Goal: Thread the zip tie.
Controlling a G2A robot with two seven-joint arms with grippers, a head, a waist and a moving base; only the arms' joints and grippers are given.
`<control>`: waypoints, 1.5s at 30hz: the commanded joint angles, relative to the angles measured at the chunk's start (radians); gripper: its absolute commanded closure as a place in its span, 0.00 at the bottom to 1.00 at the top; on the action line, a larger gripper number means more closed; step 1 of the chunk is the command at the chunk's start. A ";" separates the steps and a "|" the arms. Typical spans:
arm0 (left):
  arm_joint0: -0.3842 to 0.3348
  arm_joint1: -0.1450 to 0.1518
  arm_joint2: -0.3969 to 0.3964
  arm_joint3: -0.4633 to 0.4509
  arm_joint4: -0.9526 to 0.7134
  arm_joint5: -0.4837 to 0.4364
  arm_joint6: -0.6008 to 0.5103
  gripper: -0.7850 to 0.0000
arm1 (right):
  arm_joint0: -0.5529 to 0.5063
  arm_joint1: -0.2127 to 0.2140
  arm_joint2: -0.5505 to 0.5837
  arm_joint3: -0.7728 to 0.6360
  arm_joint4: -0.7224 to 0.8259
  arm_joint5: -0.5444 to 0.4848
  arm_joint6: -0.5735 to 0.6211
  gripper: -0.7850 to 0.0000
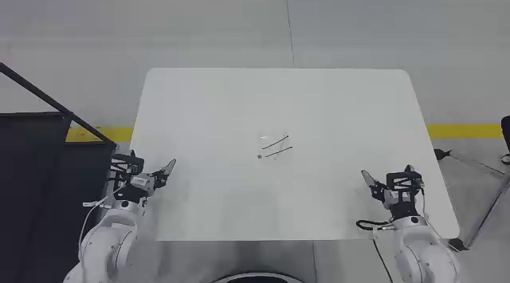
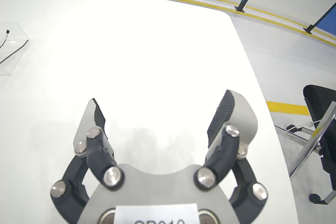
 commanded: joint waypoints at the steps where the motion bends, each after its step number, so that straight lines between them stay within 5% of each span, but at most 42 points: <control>1: 0.000 0.000 0.000 0.000 0.000 0.000 0.000 0.00 | 0.000 0.000 0.000 0.000 0.000 0.000 0.000 0.00; 10: 0.000 0.000 0.000 0.000 0.000 0.000 0.000 0.00 | 0.000 0.000 0.000 0.000 0.000 0.000 0.000 0.00; 15: 0.000 0.002 -0.014 -0.002 -0.038 -0.076 0.027 0.00 | 0.007 0.000 -0.002 -0.007 0.024 -0.043 0.019 0.00; 18: -0.018 0.002 -0.034 -0.008 -0.114 -0.140 0.023 0.00 | 0.038 0.003 0.011 -0.022 0.081 -0.127 0.099 0.00; 26: -0.071 0.011 -0.076 0.016 -0.307 -0.395 -0.001 0.00 | 0.256 0.027 0.019 0.074 0.390 -0.543 0.474 0.00; 33: -0.129 0.015 -0.072 0.039 -0.468 -0.482 -0.109 0.00 | 0.487 0.041 -0.058 0.278 0.796 -0.766 0.791 0.00; 37: -0.150 0.018 -0.078 0.043 -0.481 -0.487 -0.168 0.00 | 0.567 0.053 -0.097 0.365 1.002 -0.827 0.958 0.00; 45: -0.150 0.018 -0.078 0.043 -0.481 -0.487 -0.168 0.00 | 0.567 0.053 -0.097 0.365 1.002 -0.827 0.958 0.00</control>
